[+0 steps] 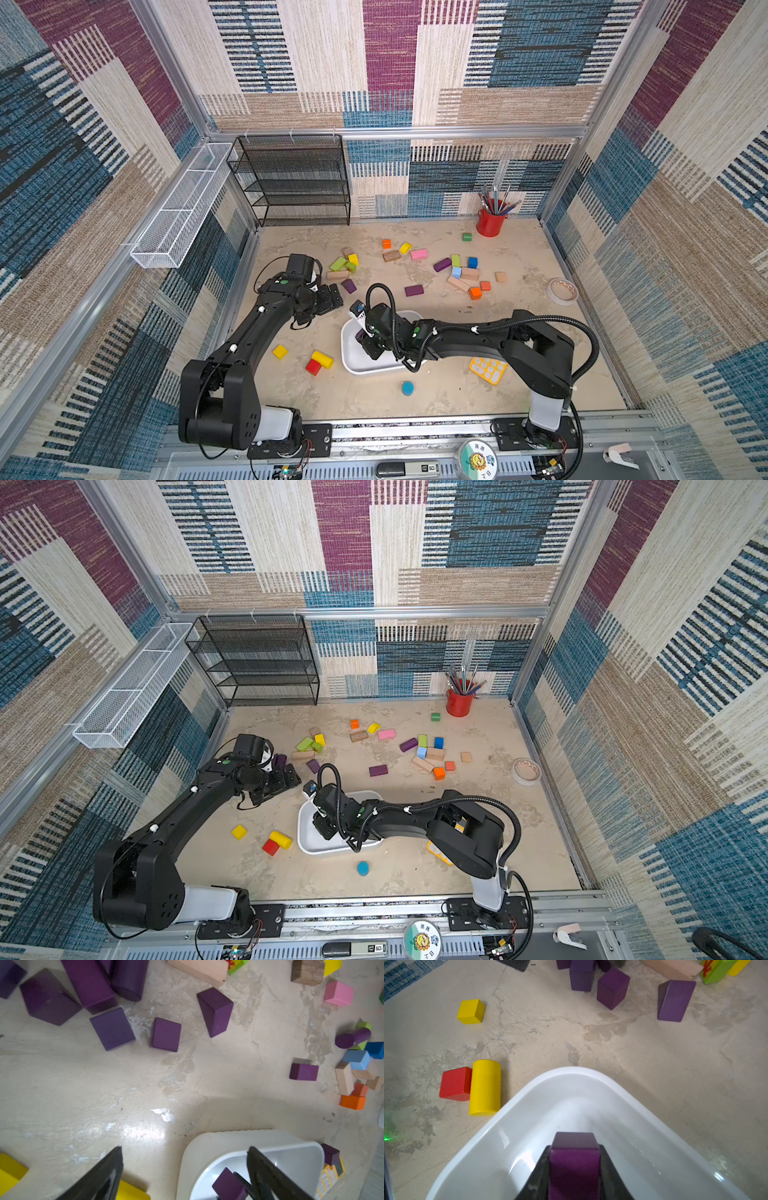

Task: Pick purple bricks into the storage bin
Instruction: Place the building block in the storage box.

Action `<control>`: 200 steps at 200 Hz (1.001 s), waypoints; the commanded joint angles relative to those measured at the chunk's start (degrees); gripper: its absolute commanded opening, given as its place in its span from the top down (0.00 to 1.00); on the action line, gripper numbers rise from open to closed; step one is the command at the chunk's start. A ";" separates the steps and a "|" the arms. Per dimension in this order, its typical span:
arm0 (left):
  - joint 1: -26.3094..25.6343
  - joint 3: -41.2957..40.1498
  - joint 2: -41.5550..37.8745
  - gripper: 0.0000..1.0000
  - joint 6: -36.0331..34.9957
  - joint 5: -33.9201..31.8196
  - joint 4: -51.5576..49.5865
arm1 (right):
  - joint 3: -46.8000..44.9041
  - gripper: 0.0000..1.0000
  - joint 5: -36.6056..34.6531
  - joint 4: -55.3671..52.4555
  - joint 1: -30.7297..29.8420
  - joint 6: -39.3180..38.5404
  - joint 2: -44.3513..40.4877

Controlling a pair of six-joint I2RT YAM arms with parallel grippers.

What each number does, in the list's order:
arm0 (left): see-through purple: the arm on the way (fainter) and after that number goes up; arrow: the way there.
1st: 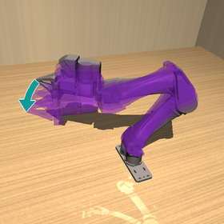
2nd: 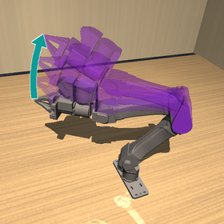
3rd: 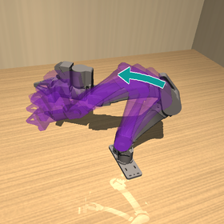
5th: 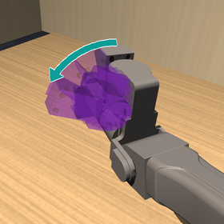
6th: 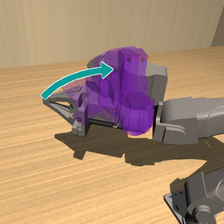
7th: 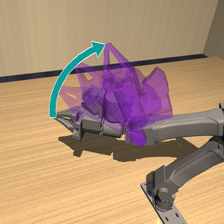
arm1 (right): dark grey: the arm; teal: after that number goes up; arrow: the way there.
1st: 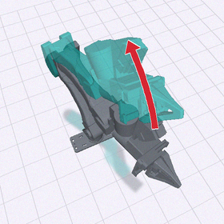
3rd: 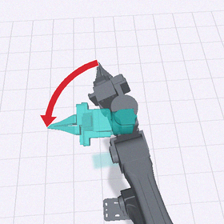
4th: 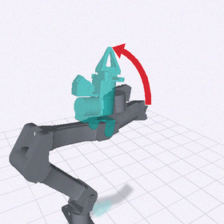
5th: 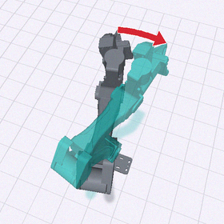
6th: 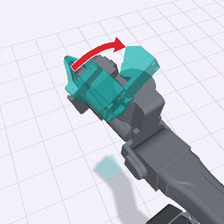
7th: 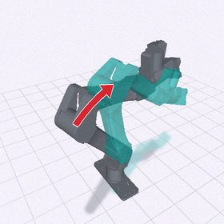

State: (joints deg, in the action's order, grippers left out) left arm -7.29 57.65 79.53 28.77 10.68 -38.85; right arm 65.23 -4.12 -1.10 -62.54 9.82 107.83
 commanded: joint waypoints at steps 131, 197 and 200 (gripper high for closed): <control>3.92 0.54 -2.53 0.04 4.98 -8.22 -2.89 | 1.72 0.71 -7.96 5.14 -1.26 8.31 5.22; 4.43 0.54 -3.50 0.04 5.14 -9.80 -3.25 | 2.97 0.70 -9.27 4.06 -2.06 8.98 7.30; 4.43 0.54 -3.42 0.04 5.22 -9.80 -3.27 | 2.99 0.70 -9.32 4.01 -2.06 9.06 7.38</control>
State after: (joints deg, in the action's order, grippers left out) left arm -3.01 57.98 76.44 32.91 1.80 -41.36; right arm 67.77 -12.08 2.66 -64.49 17.93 114.67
